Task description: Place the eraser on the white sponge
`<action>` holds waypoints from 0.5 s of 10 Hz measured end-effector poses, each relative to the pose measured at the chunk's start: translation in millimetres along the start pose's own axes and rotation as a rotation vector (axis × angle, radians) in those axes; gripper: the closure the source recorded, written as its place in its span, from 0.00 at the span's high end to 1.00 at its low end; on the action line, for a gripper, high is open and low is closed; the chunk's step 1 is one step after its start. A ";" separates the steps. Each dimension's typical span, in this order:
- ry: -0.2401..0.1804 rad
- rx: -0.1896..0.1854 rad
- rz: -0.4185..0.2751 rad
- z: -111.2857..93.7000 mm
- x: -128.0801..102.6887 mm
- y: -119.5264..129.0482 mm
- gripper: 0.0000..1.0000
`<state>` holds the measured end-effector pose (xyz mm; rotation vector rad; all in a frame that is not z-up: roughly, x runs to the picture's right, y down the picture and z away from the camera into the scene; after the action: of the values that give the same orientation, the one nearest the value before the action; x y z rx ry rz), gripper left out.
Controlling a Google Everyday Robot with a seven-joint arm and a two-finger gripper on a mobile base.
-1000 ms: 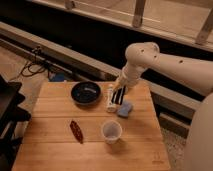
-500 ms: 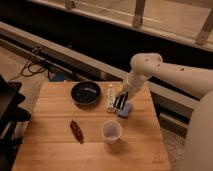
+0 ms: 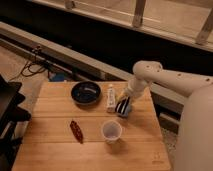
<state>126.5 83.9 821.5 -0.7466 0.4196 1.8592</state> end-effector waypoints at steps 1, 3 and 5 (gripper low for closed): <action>0.018 -0.001 0.011 8.2 0.2 -4.4 0.59; 0.048 -0.007 0.021 26.1 -1.4 -4.3 0.73; 0.073 -0.010 0.030 36.0 -0.7 -6.3 0.74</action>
<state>121.6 107.4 849.1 -0.8215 0.4709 1.8678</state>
